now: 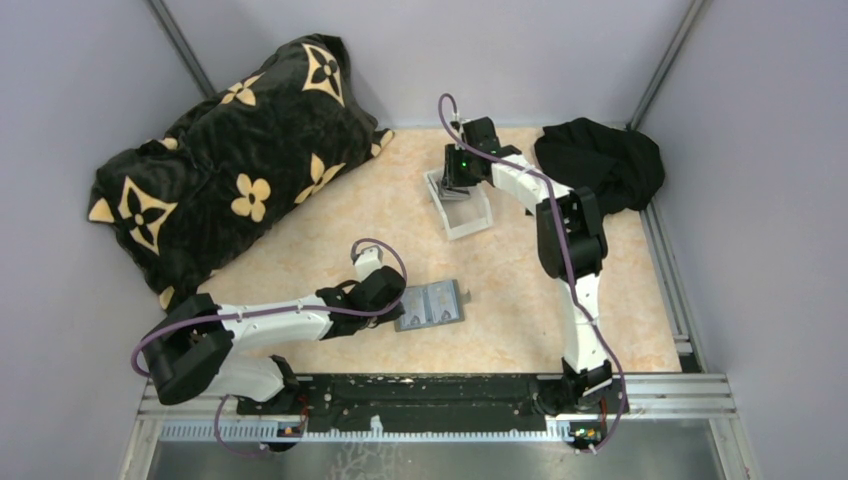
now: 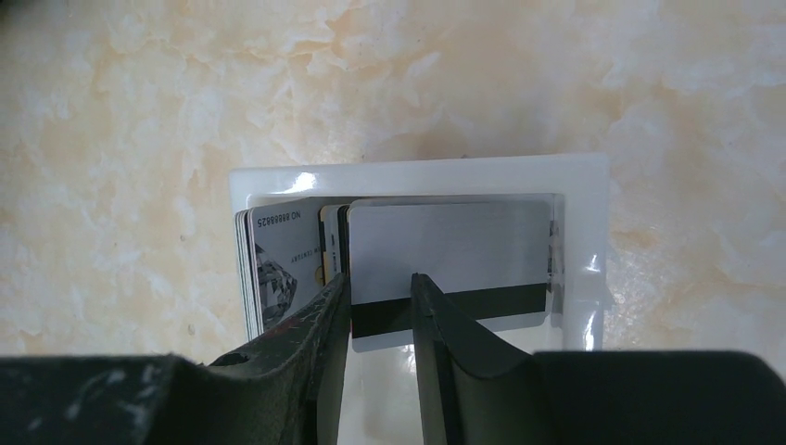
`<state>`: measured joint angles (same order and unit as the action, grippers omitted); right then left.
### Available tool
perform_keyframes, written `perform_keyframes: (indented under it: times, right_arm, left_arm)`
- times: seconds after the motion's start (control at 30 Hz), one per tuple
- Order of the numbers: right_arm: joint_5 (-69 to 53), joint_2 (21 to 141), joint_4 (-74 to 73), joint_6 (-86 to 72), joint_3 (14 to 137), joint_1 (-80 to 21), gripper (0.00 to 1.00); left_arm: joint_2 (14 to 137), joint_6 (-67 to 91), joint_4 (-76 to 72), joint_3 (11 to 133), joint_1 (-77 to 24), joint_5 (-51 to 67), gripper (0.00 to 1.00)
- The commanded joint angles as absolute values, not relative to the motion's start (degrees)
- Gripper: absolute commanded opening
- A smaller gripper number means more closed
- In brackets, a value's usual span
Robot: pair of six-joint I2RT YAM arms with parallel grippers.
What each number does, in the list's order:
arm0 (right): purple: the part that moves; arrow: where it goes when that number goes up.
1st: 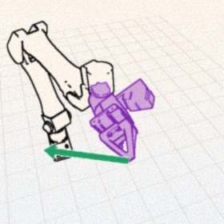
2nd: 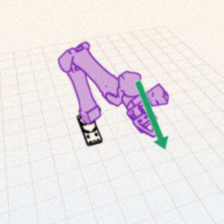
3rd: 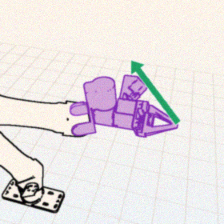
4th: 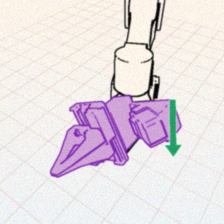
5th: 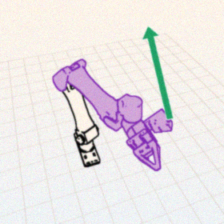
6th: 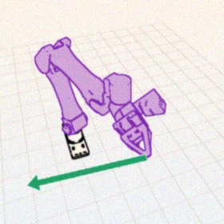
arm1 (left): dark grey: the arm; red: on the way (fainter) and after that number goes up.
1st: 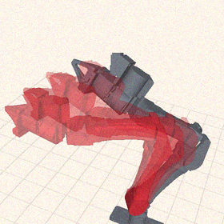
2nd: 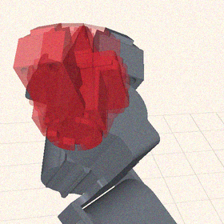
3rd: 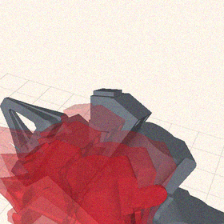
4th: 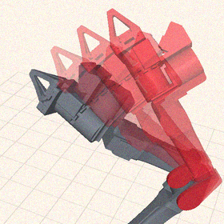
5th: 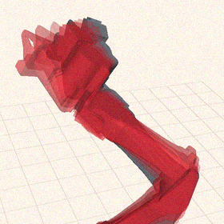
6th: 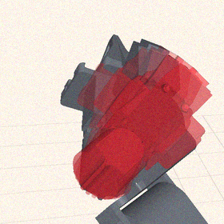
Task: Put the credit cards into the card holder
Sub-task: Pick up the credit card from the storage box.
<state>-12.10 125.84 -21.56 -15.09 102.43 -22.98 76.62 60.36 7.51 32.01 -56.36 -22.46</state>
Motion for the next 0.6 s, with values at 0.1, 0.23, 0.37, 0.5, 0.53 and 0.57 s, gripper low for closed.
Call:
perform_keyframes:
  times: [0.1, 0.23, 0.37, 0.5, 0.53, 0.57]
  right_arm:
    - [-11.8, 121.0, -21.5, -15.1, 103.9, -22.3, 0.3]
    - [-11.0, 120.5, -21.6, -14.8, 103.4, -21.9, 0.3]
    - [-9.7, 119.9, -21.7, -14.2, 103.2, -21.7, 0.3]
    - [-8.6, 119.5, -22.3, -13.5, 103.7, -21.7, 0.3]
    - [-8.2, 119.4, -22.5, -13.3, 103.7, -21.7, 0.3]
    - [-7.9, 119.2, -22.7, -13.1, 103.8, -21.7, 0.3]
  left_arm:
    - [76.8, 59.3, 7.1, 33.0, -55.9, -22.2, 0.07]
    - [76.6, 59.5, 7.0, 32.8, -55.8, -22.1, 0.07]
    - [76.8, 59.4, 6.8, 32.7, -55.8, -22.0, 0.07]
    - [76.9, 59.4, 6.8, 32.7, -55.7, -21.8, 0.07]
    - [76.9, 59.6, 6.7, 32.7, -55.7, -21.8, 0.07]
    - [76.8, 59.5, 6.6, 32.6, -55.7, -21.8, 0.07]
